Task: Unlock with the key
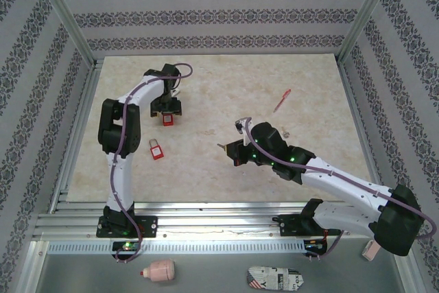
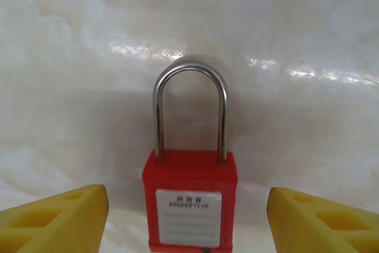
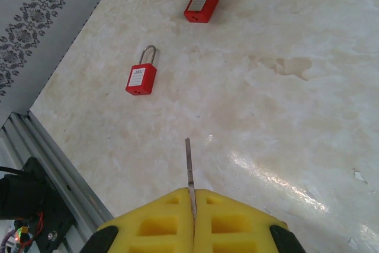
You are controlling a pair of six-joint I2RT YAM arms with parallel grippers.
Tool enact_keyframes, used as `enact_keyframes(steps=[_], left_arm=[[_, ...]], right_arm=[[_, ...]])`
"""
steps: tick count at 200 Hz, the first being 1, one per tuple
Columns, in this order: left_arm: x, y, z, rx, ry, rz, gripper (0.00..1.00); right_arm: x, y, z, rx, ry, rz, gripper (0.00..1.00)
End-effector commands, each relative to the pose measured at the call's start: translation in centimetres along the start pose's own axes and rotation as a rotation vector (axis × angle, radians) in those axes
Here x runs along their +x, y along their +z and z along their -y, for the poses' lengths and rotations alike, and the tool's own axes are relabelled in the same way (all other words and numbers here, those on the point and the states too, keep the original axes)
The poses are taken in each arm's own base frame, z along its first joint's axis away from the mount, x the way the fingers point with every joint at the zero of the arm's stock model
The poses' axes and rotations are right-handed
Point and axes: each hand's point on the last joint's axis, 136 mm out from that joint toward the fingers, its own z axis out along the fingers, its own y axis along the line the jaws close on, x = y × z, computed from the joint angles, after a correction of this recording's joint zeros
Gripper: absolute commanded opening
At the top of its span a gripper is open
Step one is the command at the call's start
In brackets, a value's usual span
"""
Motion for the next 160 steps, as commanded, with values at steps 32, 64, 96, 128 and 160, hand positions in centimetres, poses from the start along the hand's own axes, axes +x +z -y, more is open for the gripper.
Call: enact_keyframes(steps=[32, 64, 96, 128, 160], left_arm=[[1.1, 1.6, -0.8, -0.032, -0.049, -0.086, 0.67], [1.3, 1.7, -0.7, -0.024, -0.048, -0.092, 0.61], [1.6, 2.1, -0.3, -0.001, -0.055, -0.108, 0.51], [1.4, 1.4, -0.2, 0.016, -0.060, -0.090, 0.35], [1.2, 0.0, 0.8, 0.105, -0.084, -0.046, 0.10]], right_arm=[[0.7, 0.2, 0.4, 0.005, -0.021, 0.014, 0.00], [1.0, 0.5, 0.7, 0.014, -0.024, 0.010, 0.00], [1.0, 0.7, 0.8, 0.016, -0.027, 0.007, 0.00], [1.2, 0.9, 0.9, 0.019, -0.028, -0.001, 0.00], [0.9, 1.0, 0.7, 0.009, -0.026, 0.017, 0.00]])
